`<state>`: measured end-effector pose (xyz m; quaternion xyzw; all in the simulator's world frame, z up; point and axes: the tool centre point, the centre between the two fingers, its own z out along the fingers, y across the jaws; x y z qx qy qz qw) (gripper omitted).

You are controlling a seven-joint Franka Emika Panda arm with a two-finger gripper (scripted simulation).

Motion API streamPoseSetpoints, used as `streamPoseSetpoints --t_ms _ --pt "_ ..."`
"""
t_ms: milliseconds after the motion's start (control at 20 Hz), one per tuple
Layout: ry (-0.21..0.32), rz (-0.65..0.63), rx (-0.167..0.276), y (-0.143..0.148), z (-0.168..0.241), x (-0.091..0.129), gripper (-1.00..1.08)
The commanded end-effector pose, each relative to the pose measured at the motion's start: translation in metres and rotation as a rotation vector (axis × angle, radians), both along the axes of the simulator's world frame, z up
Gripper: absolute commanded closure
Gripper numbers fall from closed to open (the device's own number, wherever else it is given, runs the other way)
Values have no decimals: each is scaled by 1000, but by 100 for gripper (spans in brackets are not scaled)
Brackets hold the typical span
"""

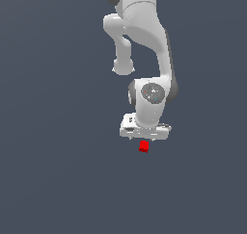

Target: Pick up the red cube and move it to a goal position.

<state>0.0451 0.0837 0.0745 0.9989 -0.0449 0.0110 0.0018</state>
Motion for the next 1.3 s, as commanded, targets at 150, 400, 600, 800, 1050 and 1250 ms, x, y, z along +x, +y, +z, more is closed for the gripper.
streamPoseSetpoints --t_ms 150,400,600,800,1050,1250 --pt "13 -58 3 10 -34 8 -92" --pt "20 -86 5 15 -50 13 -92" --pt "22 -95 5 16 -55 14 -92" --pt "22 -95 6 16 -55 15 108" --pt "22 -95 6 16 -55 15 108" --pt "22 -95 6 16 -54 14 108"
